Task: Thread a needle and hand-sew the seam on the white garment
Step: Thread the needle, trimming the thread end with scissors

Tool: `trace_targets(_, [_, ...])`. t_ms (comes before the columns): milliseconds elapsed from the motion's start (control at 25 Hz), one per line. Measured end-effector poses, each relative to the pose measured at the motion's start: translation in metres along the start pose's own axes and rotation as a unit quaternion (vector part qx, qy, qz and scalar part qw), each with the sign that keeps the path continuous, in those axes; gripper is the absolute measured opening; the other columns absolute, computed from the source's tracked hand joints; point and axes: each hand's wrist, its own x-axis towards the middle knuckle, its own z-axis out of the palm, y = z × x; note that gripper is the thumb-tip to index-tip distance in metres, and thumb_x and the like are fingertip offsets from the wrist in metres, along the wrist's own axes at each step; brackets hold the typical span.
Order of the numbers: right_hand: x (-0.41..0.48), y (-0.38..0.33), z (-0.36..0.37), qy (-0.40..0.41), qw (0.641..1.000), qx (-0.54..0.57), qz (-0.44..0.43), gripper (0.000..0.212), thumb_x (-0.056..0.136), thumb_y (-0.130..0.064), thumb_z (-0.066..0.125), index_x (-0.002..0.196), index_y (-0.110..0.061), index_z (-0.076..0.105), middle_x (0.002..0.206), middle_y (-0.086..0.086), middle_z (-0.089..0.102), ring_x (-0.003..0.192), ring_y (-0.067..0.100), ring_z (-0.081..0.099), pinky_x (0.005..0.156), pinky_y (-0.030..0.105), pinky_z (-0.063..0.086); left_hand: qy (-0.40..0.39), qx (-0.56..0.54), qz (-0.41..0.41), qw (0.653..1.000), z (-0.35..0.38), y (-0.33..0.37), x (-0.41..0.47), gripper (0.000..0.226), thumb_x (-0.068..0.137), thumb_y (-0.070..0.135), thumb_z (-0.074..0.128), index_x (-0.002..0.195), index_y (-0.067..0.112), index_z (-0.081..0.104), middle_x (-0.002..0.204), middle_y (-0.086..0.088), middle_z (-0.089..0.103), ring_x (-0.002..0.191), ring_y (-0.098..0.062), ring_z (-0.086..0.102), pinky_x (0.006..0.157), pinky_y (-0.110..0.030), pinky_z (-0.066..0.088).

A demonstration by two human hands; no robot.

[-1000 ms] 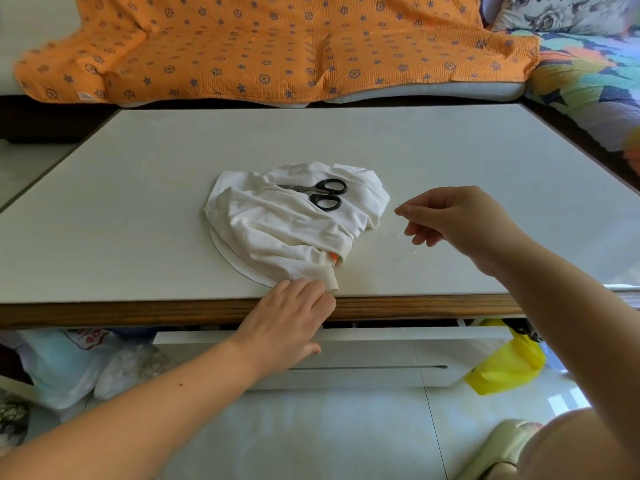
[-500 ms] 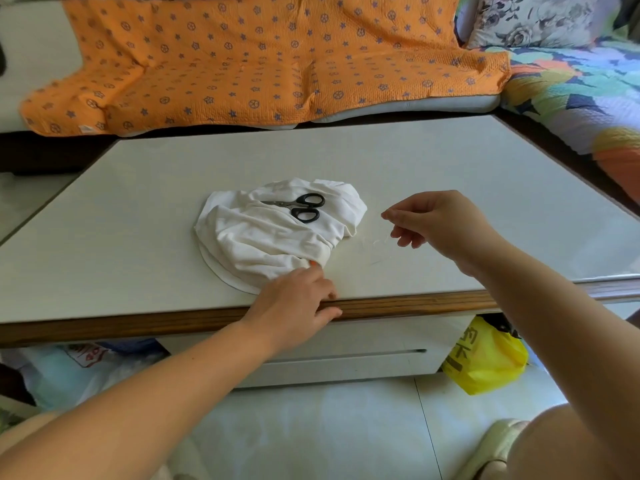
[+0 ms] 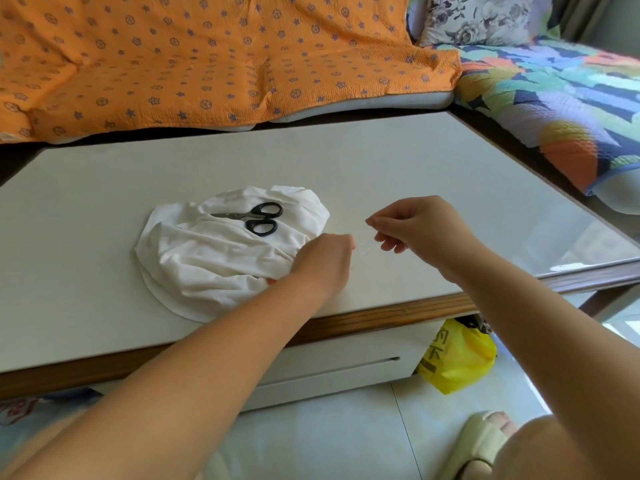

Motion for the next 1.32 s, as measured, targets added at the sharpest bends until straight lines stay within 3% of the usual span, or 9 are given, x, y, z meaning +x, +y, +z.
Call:
trace_targets(160, [0.006, 0.003, 0.002, -0.001, 1.000, 0.002, 0.004, 0.010, 0.090, -0.018, 0.067, 0.088, -0.015, 0.076, 0.075, 0.001, 0.074, 0.054, -0.001, 0.062, 0.053, 0.010, 0.050, -0.058, 0.065, 0.047, 0.995, -0.012, 0.009, 0.013, 0.033, 0.094, 0.001, 0.043, 0.125, 0.005, 0.052, 0.115, -0.013, 0.062, 0.098, -0.029, 0.062, 0.082, -0.036, 0.051])
trace_targets(280, [0.005, 0.003, 0.006, -0.008, 1.000, 0.001, 0.006, 0.011, 0.090, -0.018, 0.067, 0.086, -0.013, 0.076, 0.075, 0.002, 0.074, 0.056, 0.001, 0.062, 0.054, 0.011, 0.051, -0.096, 0.106, 0.059, 0.988, -0.017, 0.015, 0.015, 0.028, 0.095, 0.001, 0.041, 0.120, 0.003, 0.053, 0.112, -0.012, 0.061, 0.085, -0.023, 0.054, 0.073, -0.029, 0.042])
trace_targets(440, [0.003, 0.005, 0.006, -0.010, 1.000, -0.005, 0.008, 0.012, 0.090, -0.018, 0.066, 0.085, -0.014, 0.076, 0.074, 0.001, 0.073, 0.057, 0.002, 0.063, 0.054, 0.011, 0.051, -0.122, 0.137, 0.066, 0.981, -0.024, 0.018, 0.015, 0.014, 0.093, -0.001, 0.044, 0.097, 0.006, 0.055, 0.097, -0.010, 0.057, 0.080, -0.024, 0.054, 0.069, -0.029, 0.042])
trace_targets(560, [0.002, 0.008, 0.003, -0.009, 1.000, -0.012, 0.016, 0.012, 0.090, -0.019, 0.066, 0.084, -0.016, 0.075, 0.073, -0.001, 0.073, 0.058, 0.003, 0.064, 0.054, 0.012, 0.052, -0.141, 0.158, 0.071, 0.975, -0.028, 0.016, 0.015, 0.014, 0.091, -0.002, 0.046, 0.096, 0.006, 0.057, 0.093, -0.009, 0.055, 0.083, -0.030, 0.060, 0.068, -0.031, 0.045])
trace_targets(720, [-0.001, 0.014, 0.000, -0.010, 0.999, -0.027, 0.028, 0.012, 0.090, -0.020, 0.066, 0.083, -0.016, 0.075, 0.073, -0.002, 0.073, 0.061, 0.006, 0.065, 0.055, 0.012, 0.051, -0.153, 0.181, 0.079, 0.968, -0.030, 0.015, 0.013, 0.022, 0.086, -0.006, 0.045, 0.070, 0.009, 0.045, 0.070, -0.005, 0.040, 0.060, -0.025, 0.045, 0.051, -0.029, 0.032])
trace_targets(880, [-0.001, 0.018, -0.002, -0.013, 0.998, -0.046, 0.039, 0.012, 0.090, -0.021, 0.067, 0.084, -0.016, 0.075, 0.072, -0.003, 0.073, 0.053, 0.000, 0.061, 0.050, 0.008, 0.048, -0.149, 0.136, 0.080, 0.976, -0.023, 0.002, 0.015, 0.020, 0.081, -0.005, 0.048, 0.091, 0.005, 0.063, 0.091, -0.010, 0.062, 0.076, -0.029, 0.059, 0.060, -0.031, 0.042])
trace_targets(960, [0.000, 0.019, -0.002, -0.016, 0.997, -0.056, 0.044, 0.012, 0.090, -0.022, 0.067, 0.083, -0.016, 0.074, 0.072, -0.003, 0.073, 0.050, -0.001, 0.060, 0.049, 0.007, 0.047, -0.146, 0.093, 0.073, 0.982, -0.020, -0.004, 0.014, 0.023, 0.079, -0.002, 0.051, 0.091, 0.007, 0.067, 0.097, -0.011, 0.068, 0.078, -0.028, 0.060, 0.065, -0.031, 0.046])
trace_targets(1120, [0.000, 0.022, 0.001, -0.025, 0.996, -0.075, 0.047, 0.012, 0.091, -0.023, 0.067, 0.083, -0.016, 0.074, 0.072, -0.004, 0.072, 0.047, -0.004, 0.059, 0.046, 0.006, 0.043, -0.145, 0.033, 0.071, 0.986, -0.020, -0.013, 0.004, 0.021, 0.082, 0.003, 0.056, 0.092, 0.016, 0.071, 0.096, 0.001, 0.070, 0.090, -0.021, 0.064, 0.079, -0.032, 0.055])
trace_targets(1320, [0.002, 0.028, 0.010, -0.047, 0.993, -0.097, 0.041, 0.012, 0.091, -0.023, 0.067, 0.083, -0.016, 0.074, 0.071, -0.004, 0.071, 0.049, -0.003, 0.059, 0.048, 0.007, 0.045, -0.132, -0.042, 0.068, 0.988, -0.017, -0.026, -0.011, 0.022, 0.082, 0.007, 0.057, 0.091, 0.021, 0.070, 0.091, 0.007, 0.067, 0.092, -0.013, 0.057, 0.081, -0.030, 0.052])
